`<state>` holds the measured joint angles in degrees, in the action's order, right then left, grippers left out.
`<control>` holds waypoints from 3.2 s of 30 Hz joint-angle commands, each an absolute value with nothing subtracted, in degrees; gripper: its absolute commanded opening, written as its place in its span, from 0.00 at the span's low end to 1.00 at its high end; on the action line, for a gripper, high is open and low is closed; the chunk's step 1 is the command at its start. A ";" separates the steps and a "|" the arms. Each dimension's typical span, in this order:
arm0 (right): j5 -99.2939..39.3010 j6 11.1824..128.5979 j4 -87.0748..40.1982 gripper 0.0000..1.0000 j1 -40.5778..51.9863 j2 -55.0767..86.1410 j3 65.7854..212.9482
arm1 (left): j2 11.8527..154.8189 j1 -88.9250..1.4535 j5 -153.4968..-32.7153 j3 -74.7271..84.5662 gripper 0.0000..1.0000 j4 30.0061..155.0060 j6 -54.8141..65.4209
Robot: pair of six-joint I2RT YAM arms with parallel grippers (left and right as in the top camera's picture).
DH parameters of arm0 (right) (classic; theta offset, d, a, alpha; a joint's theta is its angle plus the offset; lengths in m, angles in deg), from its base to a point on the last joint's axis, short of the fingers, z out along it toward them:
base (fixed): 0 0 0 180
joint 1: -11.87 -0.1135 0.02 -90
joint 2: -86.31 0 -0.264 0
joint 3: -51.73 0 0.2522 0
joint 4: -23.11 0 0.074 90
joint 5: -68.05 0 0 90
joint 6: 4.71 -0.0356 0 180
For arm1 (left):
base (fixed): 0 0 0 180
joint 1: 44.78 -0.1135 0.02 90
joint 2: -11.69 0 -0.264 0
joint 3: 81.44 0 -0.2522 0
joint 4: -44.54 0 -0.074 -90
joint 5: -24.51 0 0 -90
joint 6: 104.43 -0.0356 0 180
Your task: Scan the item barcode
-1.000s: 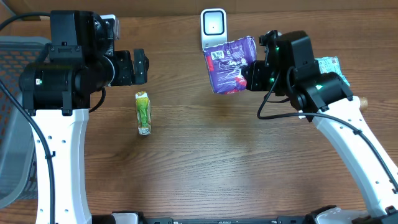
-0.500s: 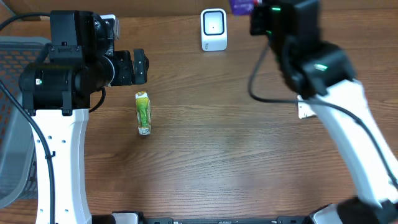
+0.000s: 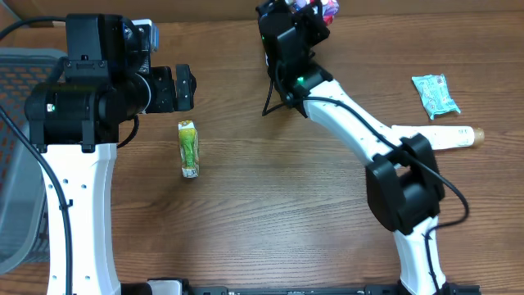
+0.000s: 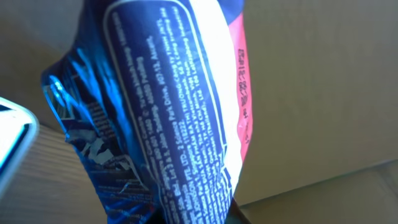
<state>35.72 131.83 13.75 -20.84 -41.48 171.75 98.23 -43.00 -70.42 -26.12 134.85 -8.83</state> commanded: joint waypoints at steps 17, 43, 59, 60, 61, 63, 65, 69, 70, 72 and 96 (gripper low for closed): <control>33.60 156.23 31.59 0.04 -19.53 -49.85 172.38 | 98.67 -42.87 -70.42 -26.69 1.00 134.77 -9.29; 27.19 155.88 36.50 0.04 -19.38 -52.69 172.38 | 98.67 -42.87 -70.42 -26.69 0.99 134.74 -9.29; 26.78 156.44 41.25 0.04 -18.09 -55.38 172.38 | 98.67 -42.87 -70.42 -26.69 0.99 134.77 -9.29; 26.78 156.29 41.25 0.04 -18.04 -55.38 172.38 | 98.67 -42.87 -70.40 -26.69 1.00 134.74 -9.29; 26.80 156.27 41.25 0.04 -18.04 -55.38 172.38 | 98.67 -42.87 -70.40 -26.69 1.00 134.77 -9.29; 26.95 156.29 41.71 0.04 -18.04 -55.38 172.38 | 98.67 -42.87 -70.42 -26.69 1.00 134.77 -9.29; 27.56 156.33 43.43 0.04 -18.13 -55.38 172.38 | 98.67 -42.87 -70.42 -26.69 1.00 134.77 -9.29; 29.53 161.41 49.03 0.04 -18.87 -55.38 172.38 | 98.67 -42.87 -70.40 -26.69 1.00 134.77 -9.29; 29.86 163.61 50.76 0.04 -19.11 -55.38 172.38 | 98.67 -42.87 -70.42 -26.69 1.00 134.77 -9.29; 30.36 165.56 54.21 0.04 -19.44 -55.36 172.38 | 98.67 -42.87 -70.42 -26.69 1.00 134.77 -9.29; 32.50 164.75 49.44 0.04 -20.73 -54.49 172.38 | 98.67 -42.87 -70.42 -26.69 1.00 134.77 -9.31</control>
<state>31.02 164.36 48.94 -19.70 -55.73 171.75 98.23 -43.00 -70.42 -26.12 134.85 -8.83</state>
